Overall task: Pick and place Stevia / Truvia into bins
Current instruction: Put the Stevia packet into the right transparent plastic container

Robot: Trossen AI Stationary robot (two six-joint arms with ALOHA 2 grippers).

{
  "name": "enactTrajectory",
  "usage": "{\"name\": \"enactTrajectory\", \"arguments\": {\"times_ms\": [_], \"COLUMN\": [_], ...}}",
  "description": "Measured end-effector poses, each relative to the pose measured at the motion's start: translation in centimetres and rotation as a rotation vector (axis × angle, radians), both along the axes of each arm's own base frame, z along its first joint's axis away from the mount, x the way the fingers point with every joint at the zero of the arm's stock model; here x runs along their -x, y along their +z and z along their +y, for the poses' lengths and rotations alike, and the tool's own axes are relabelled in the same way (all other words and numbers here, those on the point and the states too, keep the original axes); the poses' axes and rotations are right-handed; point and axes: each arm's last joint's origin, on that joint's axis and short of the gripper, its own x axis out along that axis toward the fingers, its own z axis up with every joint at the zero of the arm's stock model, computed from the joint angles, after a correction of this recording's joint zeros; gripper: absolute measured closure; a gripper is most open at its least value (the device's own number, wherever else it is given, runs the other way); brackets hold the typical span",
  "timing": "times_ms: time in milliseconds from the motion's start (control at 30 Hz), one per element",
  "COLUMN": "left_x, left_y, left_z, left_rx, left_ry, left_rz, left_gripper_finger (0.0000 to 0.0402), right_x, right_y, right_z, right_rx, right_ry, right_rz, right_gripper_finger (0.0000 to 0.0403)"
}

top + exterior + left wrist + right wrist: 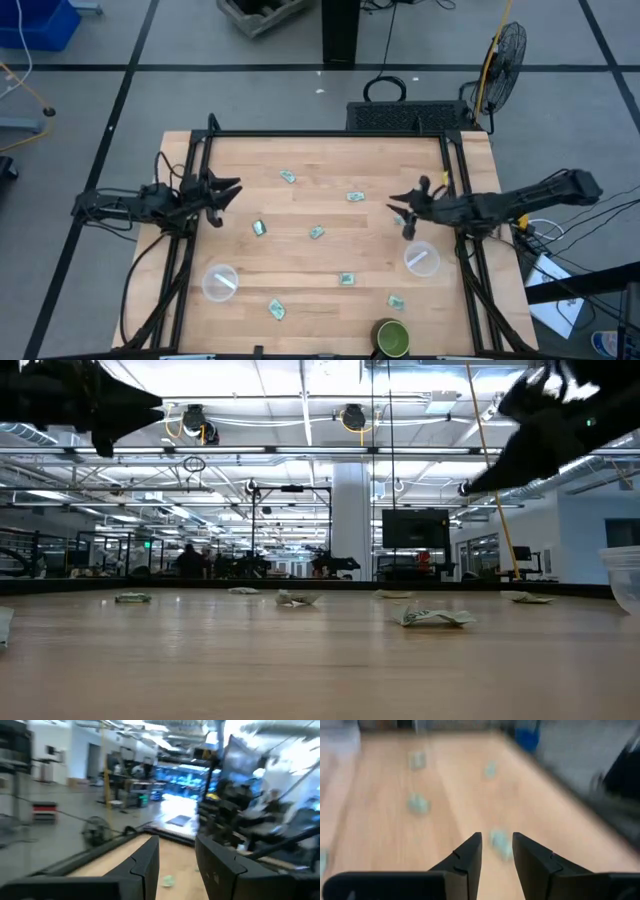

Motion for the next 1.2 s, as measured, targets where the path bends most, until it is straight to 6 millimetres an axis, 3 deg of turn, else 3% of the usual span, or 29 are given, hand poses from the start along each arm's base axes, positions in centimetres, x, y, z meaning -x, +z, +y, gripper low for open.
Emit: {"name": "enactTrajectory", "arguments": {"times_ms": [233,400,533,767,967,1200], "left_x": [-2.1,-4.5,-6.3,-8.3,-9.1,-9.1], "left_y": [4.5,6.6,6.6,5.5,5.8,6.0], "left_z": [0.2,0.1,0.1,0.5,1.3,2.0], "left_rx": [-0.071,-0.102,-0.114,-0.179,-0.218,-0.193], "left_ry": [0.169,0.204,0.216,0.248,0.296,0.321], "left_rz": [0.159,0.228,0.295,0.405,0.38,0.348], "left_gripper_finger": [0.027,0.027,0.027,0.027,0.027,0.027], "right_x": [-1.5,-2.1,-1.9,-1.2,-0.2,-0.3], "right_y": [-2.2,-2.6,-2.9,-3.4,-4.4,-5.7], "right_z": [-0.3,-0.8,-0.7,-0.8,-1.2,-1.1], "right_rx": [-0.221,-0.298,-0.325,-0.406,-0.341,-0.356], "right_ry": [-0.054,-0.023,0.042,-0.112,-0.229,-0.193], "right_rz": [0.199,0.254,0.306,0.349,0.437,0.379], "right_gripper_finger": [0.0298,0.0298,0.0298,0.0298,0.0298,0.0298]}}
